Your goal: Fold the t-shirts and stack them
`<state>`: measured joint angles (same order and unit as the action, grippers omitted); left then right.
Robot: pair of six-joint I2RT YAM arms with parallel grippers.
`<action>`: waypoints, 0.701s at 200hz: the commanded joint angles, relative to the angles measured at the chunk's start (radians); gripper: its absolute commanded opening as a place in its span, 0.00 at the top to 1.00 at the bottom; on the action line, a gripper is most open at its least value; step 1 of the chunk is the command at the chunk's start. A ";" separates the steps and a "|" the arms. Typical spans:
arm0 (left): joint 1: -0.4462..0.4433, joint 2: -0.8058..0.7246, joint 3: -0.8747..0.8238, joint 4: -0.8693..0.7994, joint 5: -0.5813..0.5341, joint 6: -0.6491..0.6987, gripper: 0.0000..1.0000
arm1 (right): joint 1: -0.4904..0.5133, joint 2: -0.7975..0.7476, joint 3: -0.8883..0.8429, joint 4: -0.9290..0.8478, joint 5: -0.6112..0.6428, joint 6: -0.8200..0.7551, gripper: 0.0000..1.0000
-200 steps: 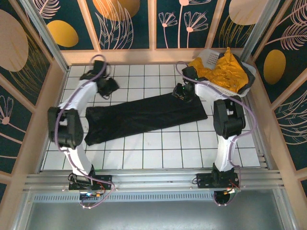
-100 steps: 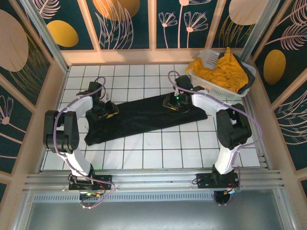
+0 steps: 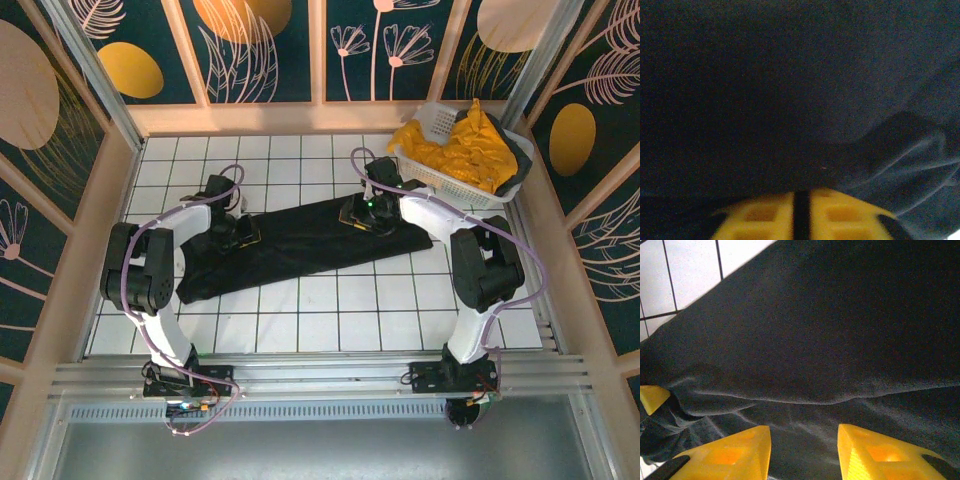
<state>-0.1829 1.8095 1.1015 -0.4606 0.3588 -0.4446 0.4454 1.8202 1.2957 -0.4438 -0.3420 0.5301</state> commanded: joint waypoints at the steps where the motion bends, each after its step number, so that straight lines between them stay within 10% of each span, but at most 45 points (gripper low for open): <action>1: -0.009 -0.060 -0.017 -0.029 -0.027 -0.022 0.98 | 0.008 -0.018 -0.001 0.000 0.000 0.011 0.59; 140: -0.214 -0.261 -0.185 -0.007 0.106 -0.478 1.00 | -0.004 -0.018 -0.026 0.006 0.005 0.008 0.60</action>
<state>-0.3492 1.5528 0.9352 -0.4953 0.4164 -0.8112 0.4450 1.8202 1.2930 -0.4438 -0.3412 0.5327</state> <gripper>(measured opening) 0.053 0.404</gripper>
